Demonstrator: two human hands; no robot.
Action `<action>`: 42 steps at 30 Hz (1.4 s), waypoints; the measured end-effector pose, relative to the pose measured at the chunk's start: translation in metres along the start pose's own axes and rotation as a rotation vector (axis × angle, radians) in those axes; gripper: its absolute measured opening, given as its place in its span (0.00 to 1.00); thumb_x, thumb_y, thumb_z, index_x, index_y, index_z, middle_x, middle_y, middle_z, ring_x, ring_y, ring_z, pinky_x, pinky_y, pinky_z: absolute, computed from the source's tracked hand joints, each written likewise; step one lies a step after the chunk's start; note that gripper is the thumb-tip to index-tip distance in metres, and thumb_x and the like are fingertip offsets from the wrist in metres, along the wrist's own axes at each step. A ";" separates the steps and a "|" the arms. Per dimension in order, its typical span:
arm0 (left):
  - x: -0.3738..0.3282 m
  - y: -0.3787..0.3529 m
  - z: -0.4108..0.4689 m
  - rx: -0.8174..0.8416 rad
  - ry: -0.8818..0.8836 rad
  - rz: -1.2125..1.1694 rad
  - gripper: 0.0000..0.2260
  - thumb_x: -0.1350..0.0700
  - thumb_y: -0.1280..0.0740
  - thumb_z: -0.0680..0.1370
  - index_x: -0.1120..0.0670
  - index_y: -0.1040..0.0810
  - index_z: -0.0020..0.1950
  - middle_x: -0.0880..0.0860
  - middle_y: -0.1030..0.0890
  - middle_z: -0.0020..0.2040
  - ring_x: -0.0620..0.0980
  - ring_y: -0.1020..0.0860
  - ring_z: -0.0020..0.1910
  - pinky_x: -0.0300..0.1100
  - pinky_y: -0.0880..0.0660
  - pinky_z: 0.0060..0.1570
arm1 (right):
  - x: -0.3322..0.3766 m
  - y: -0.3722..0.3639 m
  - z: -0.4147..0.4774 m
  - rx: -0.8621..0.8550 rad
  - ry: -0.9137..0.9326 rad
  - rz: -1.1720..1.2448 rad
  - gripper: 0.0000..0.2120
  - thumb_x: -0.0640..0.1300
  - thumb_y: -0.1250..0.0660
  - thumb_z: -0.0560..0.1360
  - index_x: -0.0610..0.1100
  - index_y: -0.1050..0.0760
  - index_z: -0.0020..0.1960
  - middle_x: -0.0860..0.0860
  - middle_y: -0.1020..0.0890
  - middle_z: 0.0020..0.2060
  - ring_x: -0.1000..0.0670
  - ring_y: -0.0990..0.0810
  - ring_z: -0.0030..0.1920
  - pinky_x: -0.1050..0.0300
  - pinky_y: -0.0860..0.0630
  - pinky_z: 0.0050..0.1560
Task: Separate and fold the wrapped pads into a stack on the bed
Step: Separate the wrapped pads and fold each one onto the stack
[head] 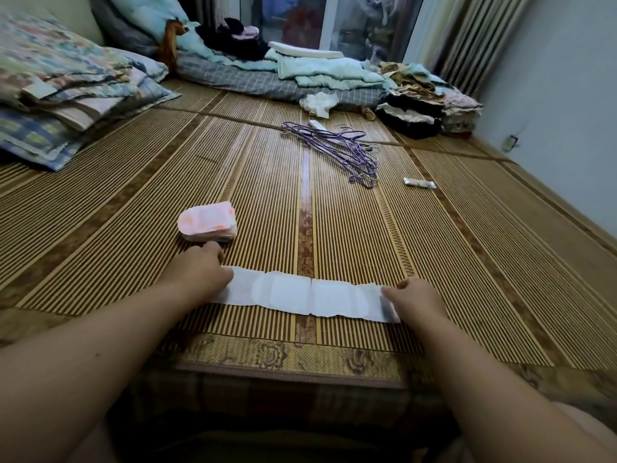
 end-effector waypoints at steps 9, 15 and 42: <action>0.000 -0.009 0.006 0.212 0.154 0.061 0.11 0.49 0.32 0.74 0.58 0.20 0.43 0.55 0.18 0.40 0.54 0.20 0.42 0.43 0.28 0.37 | 0.019 -0.003 -0.005 0.098 0.032 -0.099 0.09 0.47 0.34 0.74 0.42 0.23 0.40 0.47 0.20 0.36 0.49 0.23 0.36 0.55 0.28 0.34; -0.003 0.000 0.005 0.056 0.128 -0.282 0.06 0.51 0.36 0.75 0.52 0.24 0.42 0.53 0.21 0.42 0.51 0.24 0.41 0.43 0.30 0.36 | 0.037 0.011 -0.017 0.104 0.090 0.408 0.03 0.44 0.31 0.73 0.46 0.25 0.44 0.47 0.21 0.44 0.47 0.22 0.44 0.49 0.21 0.43; -0.112 -0.034 -0.029 0.465 0.006 -0.645 0.21 0.56 0.36 0.79 0.48 0.34 0.72 0.54 0.22 0.53 0.52 0.20 0.47 0.46 0.21 0.43 | 0.092 -0.040 -0.059 0.480 0.092 0.534 0.09 0.43 0.41 0.80 0.43 0.24 0.56 0.45 0.17 0.47 0.47 0.17 0.44 0.52 0.21 0.44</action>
Point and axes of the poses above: each hand's wrist, its own z-axis towards the middle knuckle, its own y-axis out of the back of the hand, x = y × z, the point moved 8 cm from there along z, towards the middle knuckle
